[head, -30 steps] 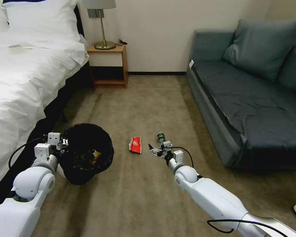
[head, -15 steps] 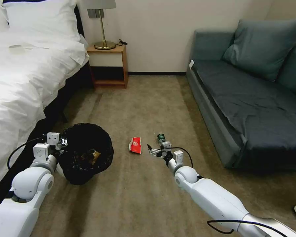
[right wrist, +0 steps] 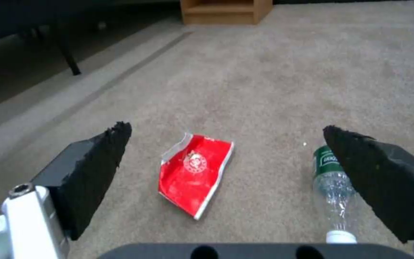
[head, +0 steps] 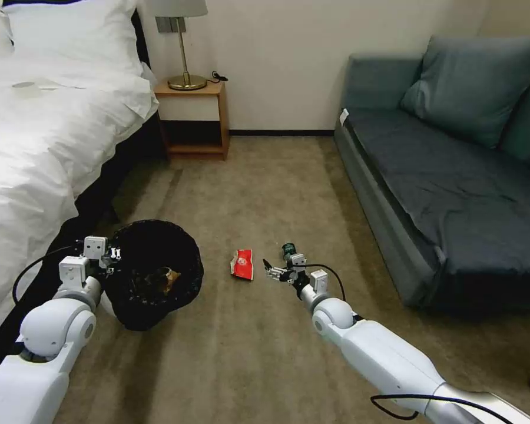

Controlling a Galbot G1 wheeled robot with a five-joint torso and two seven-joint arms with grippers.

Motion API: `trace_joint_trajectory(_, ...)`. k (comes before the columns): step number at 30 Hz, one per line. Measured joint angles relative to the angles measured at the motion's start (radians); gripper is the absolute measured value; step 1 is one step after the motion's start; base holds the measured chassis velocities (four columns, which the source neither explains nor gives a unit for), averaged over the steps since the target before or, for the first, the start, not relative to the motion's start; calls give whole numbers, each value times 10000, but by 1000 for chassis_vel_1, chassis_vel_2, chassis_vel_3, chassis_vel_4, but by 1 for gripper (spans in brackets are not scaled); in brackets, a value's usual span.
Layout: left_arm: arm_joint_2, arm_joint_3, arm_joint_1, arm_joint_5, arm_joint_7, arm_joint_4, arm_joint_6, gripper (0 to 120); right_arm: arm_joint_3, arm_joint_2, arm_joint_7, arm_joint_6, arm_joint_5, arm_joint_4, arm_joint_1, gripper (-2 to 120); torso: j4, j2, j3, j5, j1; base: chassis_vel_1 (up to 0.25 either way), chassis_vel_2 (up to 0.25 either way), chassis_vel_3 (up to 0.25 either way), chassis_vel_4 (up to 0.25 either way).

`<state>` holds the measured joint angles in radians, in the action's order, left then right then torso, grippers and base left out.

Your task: Pick up the trash bin, then pick up the garbage on the floor and place it into the trash bin.

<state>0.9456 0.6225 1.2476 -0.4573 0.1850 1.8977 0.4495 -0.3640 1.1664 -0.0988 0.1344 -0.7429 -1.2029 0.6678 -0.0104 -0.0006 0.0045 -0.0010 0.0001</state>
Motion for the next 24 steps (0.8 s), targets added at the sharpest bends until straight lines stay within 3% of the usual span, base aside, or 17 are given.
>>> trace_joint_trajectory(24,-41,33,8,-24,-33,37,-13,5,1,12,168,31,7,42,71,100,0,0,0,0,0,0,0,0,0)
